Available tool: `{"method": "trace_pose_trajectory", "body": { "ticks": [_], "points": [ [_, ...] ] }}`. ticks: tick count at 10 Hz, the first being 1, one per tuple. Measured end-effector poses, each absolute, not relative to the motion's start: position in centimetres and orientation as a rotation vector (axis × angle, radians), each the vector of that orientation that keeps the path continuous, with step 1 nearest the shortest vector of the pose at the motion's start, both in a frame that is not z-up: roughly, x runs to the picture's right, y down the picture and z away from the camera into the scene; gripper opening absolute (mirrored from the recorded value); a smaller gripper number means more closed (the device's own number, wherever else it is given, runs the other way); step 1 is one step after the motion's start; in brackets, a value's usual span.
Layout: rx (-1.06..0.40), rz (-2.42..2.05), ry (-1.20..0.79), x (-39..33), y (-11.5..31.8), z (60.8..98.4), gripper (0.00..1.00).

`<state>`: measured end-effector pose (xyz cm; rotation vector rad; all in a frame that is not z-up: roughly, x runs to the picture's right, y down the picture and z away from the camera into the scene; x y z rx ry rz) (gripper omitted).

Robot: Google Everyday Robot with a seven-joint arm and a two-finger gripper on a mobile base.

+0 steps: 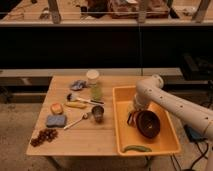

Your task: Wipe tray with eraser

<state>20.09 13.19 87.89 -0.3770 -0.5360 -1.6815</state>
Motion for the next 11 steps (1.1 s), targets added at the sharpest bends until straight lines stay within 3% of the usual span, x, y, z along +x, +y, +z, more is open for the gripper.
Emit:
{"method": "trace_pose_trajectory", "body": {
  "ticks": [2,7,8,11],
  "points": [
    [-0.407,-1.673,-0.541,19.7,14.2,88.4,0.59],
    [-0.427,-1.520,-0.507,19.6,11.7,87.6,0.08],
    [-0.427,-1.498,-0.508,19.3,11.1,87.6,0.01],
    [-0.473,-1.420,-0.520,18.4,10.2,88.9,0.00]
  ]
}}
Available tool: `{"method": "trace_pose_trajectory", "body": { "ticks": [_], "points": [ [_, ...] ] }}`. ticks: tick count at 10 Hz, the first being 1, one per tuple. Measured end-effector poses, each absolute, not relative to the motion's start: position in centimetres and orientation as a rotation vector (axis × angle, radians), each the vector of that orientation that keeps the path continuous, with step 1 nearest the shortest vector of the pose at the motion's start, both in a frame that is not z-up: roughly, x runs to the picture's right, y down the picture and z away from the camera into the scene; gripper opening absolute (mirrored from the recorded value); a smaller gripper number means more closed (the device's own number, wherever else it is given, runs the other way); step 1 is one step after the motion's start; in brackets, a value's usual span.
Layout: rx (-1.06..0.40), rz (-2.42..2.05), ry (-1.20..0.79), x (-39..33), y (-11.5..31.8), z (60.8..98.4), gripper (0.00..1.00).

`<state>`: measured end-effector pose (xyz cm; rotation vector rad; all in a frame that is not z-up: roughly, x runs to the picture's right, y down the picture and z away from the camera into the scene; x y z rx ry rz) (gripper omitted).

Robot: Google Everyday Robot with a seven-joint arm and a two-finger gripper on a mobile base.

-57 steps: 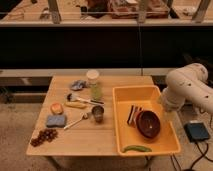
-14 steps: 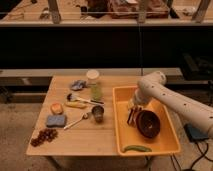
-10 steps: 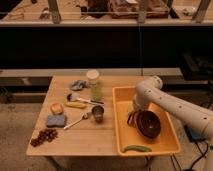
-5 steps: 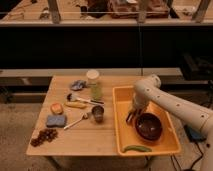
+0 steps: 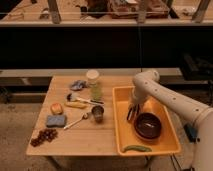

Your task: Wipe tray with eraser

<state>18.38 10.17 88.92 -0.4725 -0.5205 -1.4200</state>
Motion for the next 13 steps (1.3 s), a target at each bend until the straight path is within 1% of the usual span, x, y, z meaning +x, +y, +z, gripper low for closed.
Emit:
{"method": "trace_pose_trajectory", "body": {
  "ticks": [2,3,5,7,9,11,13],
  "points": [
    [-0.460,-1.410,-0.529,16.1,9.4,88.9,0.00],
    [-0.436,-1.407,-0.541,14.4,8.6,88.1,0.00],
    [-0.376,-1.414,-0.573,13.0,7.5,85.1,0.00],
    [-0.342,-1.430,-0.605,13.2,8.5,81.2,0.00],
    [-0.355,-1.431,-0.613,14.3,10.6,79.2,0.00],
    [-0.374,-1.417,-0.612,14.9,12.1,79.7,0.00],
    [-0.397,-1.398,-0.597,15.1,12.3,81.7,0.00]
  ]
}}
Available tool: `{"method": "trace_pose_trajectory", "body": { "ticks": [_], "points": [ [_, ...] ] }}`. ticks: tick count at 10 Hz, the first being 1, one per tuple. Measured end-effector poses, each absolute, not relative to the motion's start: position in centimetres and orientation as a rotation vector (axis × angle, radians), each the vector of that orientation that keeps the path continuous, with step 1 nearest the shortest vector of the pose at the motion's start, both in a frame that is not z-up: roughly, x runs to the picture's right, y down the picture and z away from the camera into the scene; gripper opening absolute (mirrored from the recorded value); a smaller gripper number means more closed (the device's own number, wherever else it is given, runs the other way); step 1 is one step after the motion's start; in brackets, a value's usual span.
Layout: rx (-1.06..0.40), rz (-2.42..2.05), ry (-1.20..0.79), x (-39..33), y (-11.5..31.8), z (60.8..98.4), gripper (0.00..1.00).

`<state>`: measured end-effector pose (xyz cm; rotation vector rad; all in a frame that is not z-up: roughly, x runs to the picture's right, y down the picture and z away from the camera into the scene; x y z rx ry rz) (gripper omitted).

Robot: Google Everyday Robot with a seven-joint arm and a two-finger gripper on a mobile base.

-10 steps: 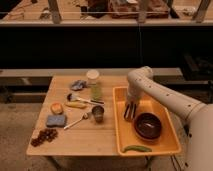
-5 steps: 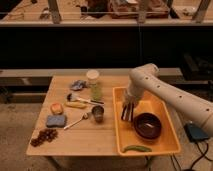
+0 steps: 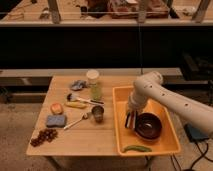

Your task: Wipe tray with eraser

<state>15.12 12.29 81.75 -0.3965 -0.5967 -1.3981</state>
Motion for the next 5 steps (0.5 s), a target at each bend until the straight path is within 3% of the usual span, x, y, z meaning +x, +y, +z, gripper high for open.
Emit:
{"method": "trace_pose_trajectory", "body": {
  "ticks": [5],
  "points": [
    [-0.439,-1.359,-0.554,13.9,5.8,88.3,0.00]
  ]
}}
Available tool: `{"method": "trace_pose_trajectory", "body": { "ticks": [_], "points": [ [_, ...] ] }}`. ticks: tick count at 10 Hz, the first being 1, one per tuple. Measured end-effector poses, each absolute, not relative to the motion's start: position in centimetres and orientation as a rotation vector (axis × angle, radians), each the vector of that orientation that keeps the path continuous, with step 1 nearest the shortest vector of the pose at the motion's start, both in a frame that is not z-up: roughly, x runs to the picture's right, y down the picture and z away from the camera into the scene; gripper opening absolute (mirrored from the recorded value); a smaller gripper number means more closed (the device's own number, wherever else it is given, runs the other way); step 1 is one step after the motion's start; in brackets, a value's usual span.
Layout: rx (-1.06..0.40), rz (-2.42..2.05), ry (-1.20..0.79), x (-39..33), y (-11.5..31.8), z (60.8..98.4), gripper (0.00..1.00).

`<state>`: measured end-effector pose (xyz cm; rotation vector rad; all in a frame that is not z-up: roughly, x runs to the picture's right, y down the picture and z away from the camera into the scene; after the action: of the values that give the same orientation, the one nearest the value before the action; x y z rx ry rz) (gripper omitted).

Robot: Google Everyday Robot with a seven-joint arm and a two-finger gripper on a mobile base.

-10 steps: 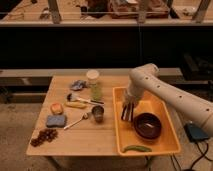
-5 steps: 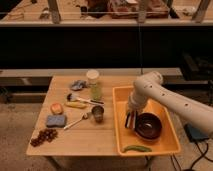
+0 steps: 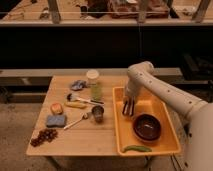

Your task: Wipe tray with eraser

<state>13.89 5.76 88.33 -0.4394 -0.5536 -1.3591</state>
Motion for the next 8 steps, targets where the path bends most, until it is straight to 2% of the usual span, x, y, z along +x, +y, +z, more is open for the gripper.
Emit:
{"method": "trace_pose_trajectory", "body": {
  "ticks": [2,4,6,8],
  "points": [
    [-0.443,-1.342,-0.560,12.7,4.1,89.8,0.00],
    [-0.433,-1.336,-0.580,11.9,4.0,89.7,0.00],
    [-0.427,-1.331,-0.602,11.7,5.5,88.5,0.00],
    [-0.437,-1.323,-0.624,12.1,8.9,86.8,0.00]
  ]
}}
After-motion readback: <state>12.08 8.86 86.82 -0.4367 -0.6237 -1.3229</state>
